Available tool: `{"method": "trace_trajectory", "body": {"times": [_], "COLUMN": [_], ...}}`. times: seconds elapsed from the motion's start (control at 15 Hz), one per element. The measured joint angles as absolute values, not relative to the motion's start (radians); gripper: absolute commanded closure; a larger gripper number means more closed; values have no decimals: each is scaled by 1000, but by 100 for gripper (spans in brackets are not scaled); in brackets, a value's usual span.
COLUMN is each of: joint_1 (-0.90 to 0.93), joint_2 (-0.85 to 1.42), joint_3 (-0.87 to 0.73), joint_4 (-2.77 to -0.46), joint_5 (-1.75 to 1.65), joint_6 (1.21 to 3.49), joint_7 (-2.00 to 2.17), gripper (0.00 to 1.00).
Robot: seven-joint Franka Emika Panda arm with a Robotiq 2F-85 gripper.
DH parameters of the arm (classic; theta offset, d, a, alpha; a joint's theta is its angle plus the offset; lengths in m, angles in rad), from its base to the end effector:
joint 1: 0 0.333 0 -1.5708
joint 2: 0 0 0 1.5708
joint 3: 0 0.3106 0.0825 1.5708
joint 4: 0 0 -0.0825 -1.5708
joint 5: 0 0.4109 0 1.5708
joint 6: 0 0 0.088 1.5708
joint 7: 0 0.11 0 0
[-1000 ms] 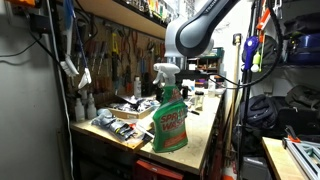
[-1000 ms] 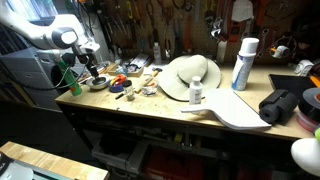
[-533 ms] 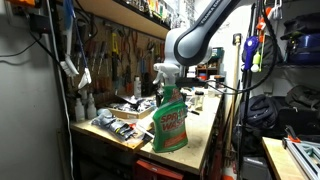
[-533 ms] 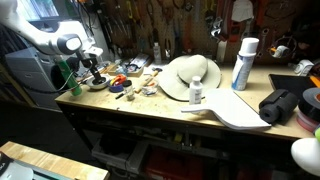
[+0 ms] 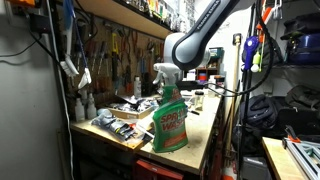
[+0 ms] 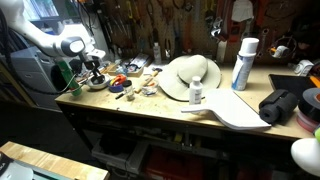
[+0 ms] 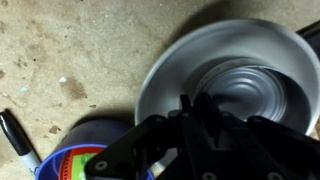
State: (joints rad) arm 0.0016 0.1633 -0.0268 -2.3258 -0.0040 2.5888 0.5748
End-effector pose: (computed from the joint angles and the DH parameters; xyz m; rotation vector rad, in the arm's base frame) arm 0.5453 -0.0138 0.2490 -2.9797 0.9154 -0.1526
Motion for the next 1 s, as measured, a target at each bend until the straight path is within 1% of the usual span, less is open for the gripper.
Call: {"method": "trace_trajectory", "body": {"times": [0.07, 0.2, 0.27, 0.53, 0.67, 0.73, 1.0], "joint_1": [2, 1, 0, -23, -59, -87, -212], "joint_2": [160, 140, 119, -36, -111, -136, -159], "joint_3": [-29, -34, -36, -47, -65, -73, -92], "joint_4": [-2325, -2324, -2323, -2327, -2328, -2328, -2330], "joint_5": [-6, -7, 1, 84, 41, 9, -128], "joint_6": [2585, 2566, 2552, 2544, 2544, 2544, 2544], "joint_7": [573, 563, 551, 519, 587, 626, 794], "gripper": [99, 95, 95, 95, 96, 94, 96]}}
